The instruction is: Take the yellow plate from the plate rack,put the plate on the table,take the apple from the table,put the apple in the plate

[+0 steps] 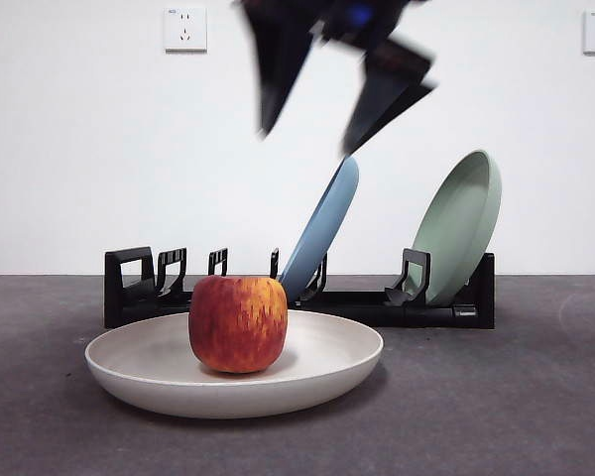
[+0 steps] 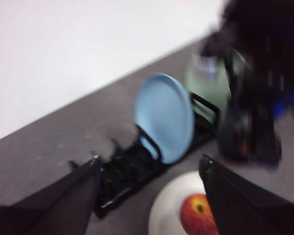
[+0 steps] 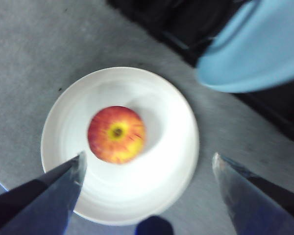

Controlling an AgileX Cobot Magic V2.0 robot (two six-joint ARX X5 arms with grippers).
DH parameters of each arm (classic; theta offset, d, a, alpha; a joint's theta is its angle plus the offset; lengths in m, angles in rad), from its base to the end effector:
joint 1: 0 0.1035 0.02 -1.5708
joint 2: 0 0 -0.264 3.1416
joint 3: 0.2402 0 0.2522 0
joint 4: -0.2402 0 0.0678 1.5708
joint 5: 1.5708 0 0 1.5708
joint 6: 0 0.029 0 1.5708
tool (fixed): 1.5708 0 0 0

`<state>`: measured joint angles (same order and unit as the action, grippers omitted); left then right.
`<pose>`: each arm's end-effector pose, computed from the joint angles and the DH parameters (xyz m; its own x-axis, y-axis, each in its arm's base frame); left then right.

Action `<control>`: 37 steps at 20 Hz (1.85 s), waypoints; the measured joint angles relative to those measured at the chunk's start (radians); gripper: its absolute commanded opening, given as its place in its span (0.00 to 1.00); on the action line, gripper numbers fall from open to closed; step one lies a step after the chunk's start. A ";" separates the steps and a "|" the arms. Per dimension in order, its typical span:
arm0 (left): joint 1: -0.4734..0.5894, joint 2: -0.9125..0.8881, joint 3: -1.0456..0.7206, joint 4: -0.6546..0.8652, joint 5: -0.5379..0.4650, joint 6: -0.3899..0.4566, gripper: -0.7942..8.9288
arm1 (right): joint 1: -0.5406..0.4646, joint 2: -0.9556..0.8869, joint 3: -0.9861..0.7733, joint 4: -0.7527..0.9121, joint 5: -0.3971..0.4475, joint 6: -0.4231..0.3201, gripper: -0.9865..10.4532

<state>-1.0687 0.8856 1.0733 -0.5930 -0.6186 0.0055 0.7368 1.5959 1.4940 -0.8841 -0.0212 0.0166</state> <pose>0.0948 -0.1378 0.3765 0.8686 -0.3772 -0.3212 0.4587 0.8573 0.2337 0.2439 0.2221 0.3215 0.3945 0.3865 -0.8336 -0.6701 0.7418 0.0268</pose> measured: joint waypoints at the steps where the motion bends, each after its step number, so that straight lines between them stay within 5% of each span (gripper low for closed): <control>1: 0.008 0.026 0.000 0.003 0.036 0.022 0.24 | -0.013 -0.028 0.000 -0.018 0.000 -0.007 0.46; 4: 0.038 0.079 0.000 0.008 0.142 0.070 0.07 | -0.047 -0.098 0.000 -0.067 0.003 -0.021 0.35; 7: 0.120 0.135 0.000 0.016 0.294 0.111 0.07 | -0.111 -0.186 0.000 -0.150 0.003 -0.047 0.07; 11: 0.290 0.153 0.000 0.011 0.448 0.141 0.07 | -0.211 -0.273 0.000 -0.185 0.002 -0.056 0.08; 16: 0.550 0.152 0.000 -0.052 0.499 0.145 0.07 | -0.305 -0.387 0.000 -0.185 -0.003 -0.059 0.08; 20: 0.692 0.121 0.000 -0.033 0.690 0.132 0.07 | -0.332 -0.503 -0.019 -0.115 -0.004 -0.058 0.08; 25: 0.732 0.023 -0.038 0.043 0.700 0.106 0.07 | -0.336 -0.665 -0.188 0.013 -0.004 -0.050 0.08; 37: 0.734 -0.347 -0.541 0.272 0.639 -0.035 0.07 | -0.337 -0.988 -0.831 0.401 -0.001 0.093 0.08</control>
<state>-0.3347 0.5388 0.5320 -0.3206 0.0204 -0.0299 0.4000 0.6079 0.6632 -0.4831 -0.0223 0.1093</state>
